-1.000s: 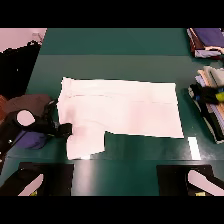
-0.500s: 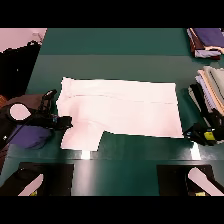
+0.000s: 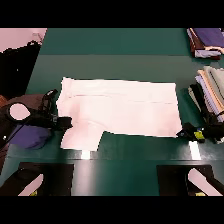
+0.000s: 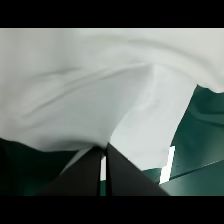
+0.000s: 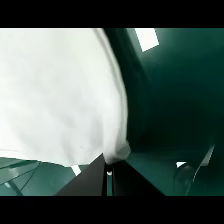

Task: Fold the shirts.

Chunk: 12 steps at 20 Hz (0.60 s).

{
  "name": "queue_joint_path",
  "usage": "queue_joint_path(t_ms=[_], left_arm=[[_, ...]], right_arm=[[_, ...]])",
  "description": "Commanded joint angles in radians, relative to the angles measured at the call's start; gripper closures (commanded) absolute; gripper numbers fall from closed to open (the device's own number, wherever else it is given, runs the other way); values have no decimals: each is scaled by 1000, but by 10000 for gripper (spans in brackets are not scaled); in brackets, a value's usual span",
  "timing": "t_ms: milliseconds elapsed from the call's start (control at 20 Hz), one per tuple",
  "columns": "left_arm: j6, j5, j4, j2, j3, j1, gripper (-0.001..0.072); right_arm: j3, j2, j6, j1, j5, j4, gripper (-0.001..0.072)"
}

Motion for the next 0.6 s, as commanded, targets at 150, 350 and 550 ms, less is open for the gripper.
queue_joint_path(t_ms=[150, 350, 550], left_arm=[[-45, -130, 18, 153, 8, 0, 683], [-92, -349, -52, 262, 8, 0, 682], [-84, -193, 3, 246, 68, 0, 682]], right_arm=[[132, 128, -16, 30, 142, -161, 696], [214, 285, -19, 30, 253, -243, 696], [328, 266, -8, 75, 246, -232, 696]])
